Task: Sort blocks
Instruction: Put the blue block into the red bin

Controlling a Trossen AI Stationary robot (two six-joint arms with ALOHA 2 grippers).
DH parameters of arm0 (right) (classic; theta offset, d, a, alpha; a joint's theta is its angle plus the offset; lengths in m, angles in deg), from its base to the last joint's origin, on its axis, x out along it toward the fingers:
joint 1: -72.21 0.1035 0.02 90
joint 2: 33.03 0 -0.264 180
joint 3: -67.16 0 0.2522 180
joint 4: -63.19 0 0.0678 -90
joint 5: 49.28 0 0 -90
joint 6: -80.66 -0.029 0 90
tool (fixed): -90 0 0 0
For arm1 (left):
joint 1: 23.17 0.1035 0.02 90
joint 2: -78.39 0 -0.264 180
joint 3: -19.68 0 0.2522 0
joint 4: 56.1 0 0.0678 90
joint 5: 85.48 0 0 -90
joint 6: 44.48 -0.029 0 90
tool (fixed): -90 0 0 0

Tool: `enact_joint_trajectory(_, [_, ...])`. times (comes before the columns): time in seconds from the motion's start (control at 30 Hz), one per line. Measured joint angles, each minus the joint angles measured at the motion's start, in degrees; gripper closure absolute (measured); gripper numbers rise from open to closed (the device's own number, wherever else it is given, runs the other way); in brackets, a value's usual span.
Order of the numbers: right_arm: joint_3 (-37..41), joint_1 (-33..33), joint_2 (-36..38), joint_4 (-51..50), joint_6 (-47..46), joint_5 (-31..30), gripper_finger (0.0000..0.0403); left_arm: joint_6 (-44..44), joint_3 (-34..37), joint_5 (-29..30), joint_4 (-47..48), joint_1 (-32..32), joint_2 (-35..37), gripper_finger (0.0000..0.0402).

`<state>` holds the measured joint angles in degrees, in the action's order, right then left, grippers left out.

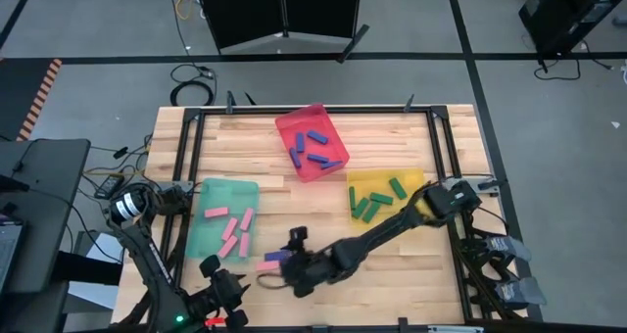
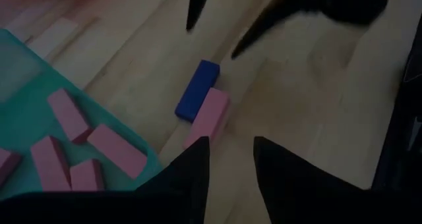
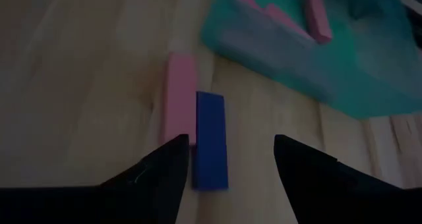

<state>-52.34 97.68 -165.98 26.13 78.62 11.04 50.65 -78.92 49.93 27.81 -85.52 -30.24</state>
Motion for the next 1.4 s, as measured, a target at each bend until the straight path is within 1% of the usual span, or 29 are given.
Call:
enact_joint_trajectory(0.07, [9.8,-0.5,5.5,8.2,-0.7,0.7,0.0169,-0.1,0.0,-0.1,0.0,0.0,0.0,0.0275])
enact_joint_trajectory(0.1, [14.4,-0.9,8.0,12.9,-0.7,2.0,0.0169,-0.3,0.0,-0.1,0.0,0.2,0.0,0.0275])
enact_joint_trajectory(0.17, [21.9,-2.0,11.9,21.4,-1.5,7.4,0.0169,-1.3,0.0,-0.3,0.0,0.8,0.0,0.0275])
enact_joint_trajectory(0.23, [27.1,-3.1,13.7,28.2,-4.2,12.3,0.0169,-2.8,0.0,-0.4,0.0,1.7,0.0,0.0275])
enact_joint_trajectory(0.3, [30.0,-3.7,13.4,32.6,-6.5,15.4,0.0169,-3.7,0.0,-0.5,0.0,2.8,0.0,0.0275])
enact_joint_trajectory(0.37, [30.6,-3.9,11.7,35.6,-7.2,17.4,0.0169,-5.4,0.0,-1.1,-0.6,3.9,0.0,0.0275])
enact_joint_trajectory(0.43, [29.5,-3.9,9.8,37.6,-7.2,17.9,0.0169,-7.7,0.0,-1.5,-2.2,5.1,0.0,0.0275])
enact_joint_trajectory(0.53, [27.1,-3.8,7.0,38.0,-7.0,17.7,0.0169,-10.3,0.0,-1.5,-4.3,6.3,0.0,0.0275])
enact_joint_trajectory(0.67, [25.6,-3.8,4.6,37.7,-7.2,17.7,0.0169,-10.9,0.0,-1.4,-4.3,6.9,0.0,0.0275])
enact_joint_trajectory(0.8, [25.4,-3.9,3.7,37.6,-7.5,17.7,0.0164,-10.9,0.0,-1.5,-4.5,7.0,-0.1,0.0275])
enact_joint_trajectory(1.07, [25.3,-4.5,2.1,38.0,-7.2,16.9,0.0138,-10.9,1.8,-1.8,-6.5,7.7,-0.2,0.0275])
enact_joint_trajectory(1.27, [25.4,-5.4,2.1,38.5,-5.6,15.4,0.014,-10.9,4.1,-2.6,-9.4,8.0,-0.2,0.0275])
enact_joint_trajectory(1.4, [25.4,-6.0,2.1,39.2,-5.4,15.9,0.0141,-10.9,4.5,-2.7,-10.0,8.0,-0.2,0.0275])
